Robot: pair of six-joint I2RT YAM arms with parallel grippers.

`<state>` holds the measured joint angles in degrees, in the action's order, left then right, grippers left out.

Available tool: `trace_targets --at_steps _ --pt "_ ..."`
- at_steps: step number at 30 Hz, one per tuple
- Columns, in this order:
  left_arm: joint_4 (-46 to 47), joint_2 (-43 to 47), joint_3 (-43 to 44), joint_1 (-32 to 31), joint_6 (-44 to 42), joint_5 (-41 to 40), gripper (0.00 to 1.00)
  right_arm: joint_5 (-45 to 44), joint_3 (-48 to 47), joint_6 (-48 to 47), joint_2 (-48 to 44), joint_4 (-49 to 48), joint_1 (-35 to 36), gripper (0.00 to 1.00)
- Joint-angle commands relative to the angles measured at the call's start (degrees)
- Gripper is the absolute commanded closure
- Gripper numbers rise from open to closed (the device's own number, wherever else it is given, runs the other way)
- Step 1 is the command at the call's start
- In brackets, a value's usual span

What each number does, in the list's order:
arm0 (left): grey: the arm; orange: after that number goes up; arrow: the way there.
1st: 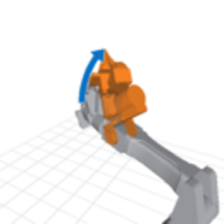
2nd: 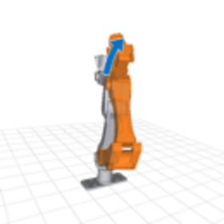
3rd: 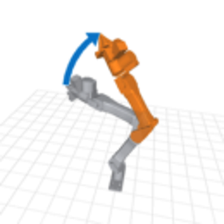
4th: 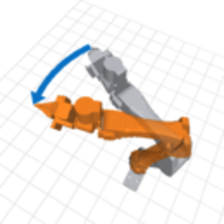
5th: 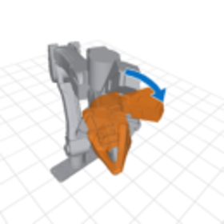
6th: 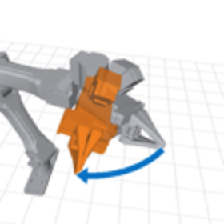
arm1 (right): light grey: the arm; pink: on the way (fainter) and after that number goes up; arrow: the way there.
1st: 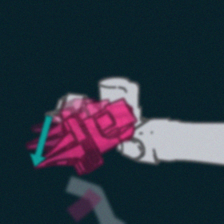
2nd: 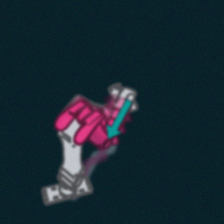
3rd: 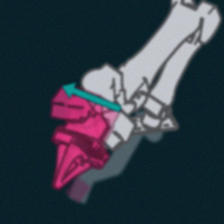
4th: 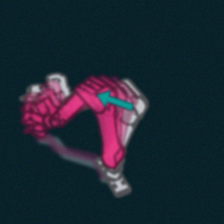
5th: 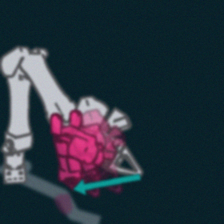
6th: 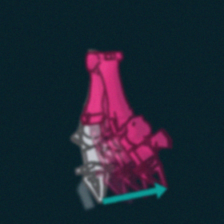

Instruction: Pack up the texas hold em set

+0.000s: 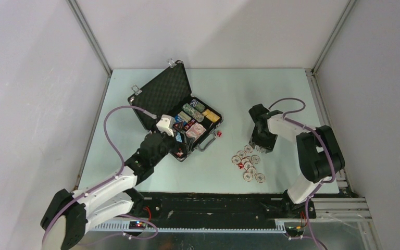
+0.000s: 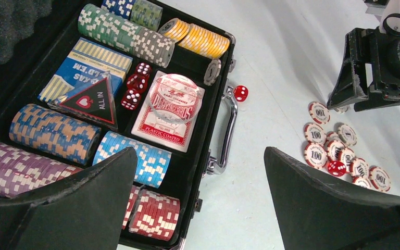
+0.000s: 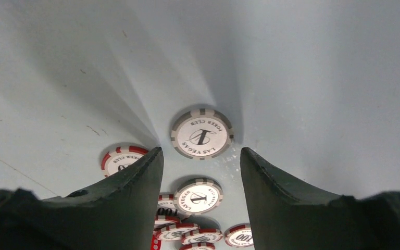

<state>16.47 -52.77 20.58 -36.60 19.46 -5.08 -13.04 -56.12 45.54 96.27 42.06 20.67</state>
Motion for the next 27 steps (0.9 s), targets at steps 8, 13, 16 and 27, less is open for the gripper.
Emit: trace_targets --at_steps 8,13,16,27 --pt "3.06 -0.06 1.23 -0.03 -1.36 1.73 0.0 3.95 2.05 -2.84 0.59 -5.26 -2.12 0.38" --pt "3.15 -0.26 1.31 -0.05 -1.45 2.04 0.0 4.98 2.22 -3.68 1.43 -7.6 -2.48 0.43" --pt "3.12 -0.19 1.35 -0.05 -1.53 2.09 0.0 5.29 2.16 -4.38 1.44 -7.91 -2.92 0.45" --pt "2.93 -0.32 1.63 -0.03 -1.62 2.36 0.0 4.1 0.45 -3.99 2.75 -7.35 -2.62 0.47"
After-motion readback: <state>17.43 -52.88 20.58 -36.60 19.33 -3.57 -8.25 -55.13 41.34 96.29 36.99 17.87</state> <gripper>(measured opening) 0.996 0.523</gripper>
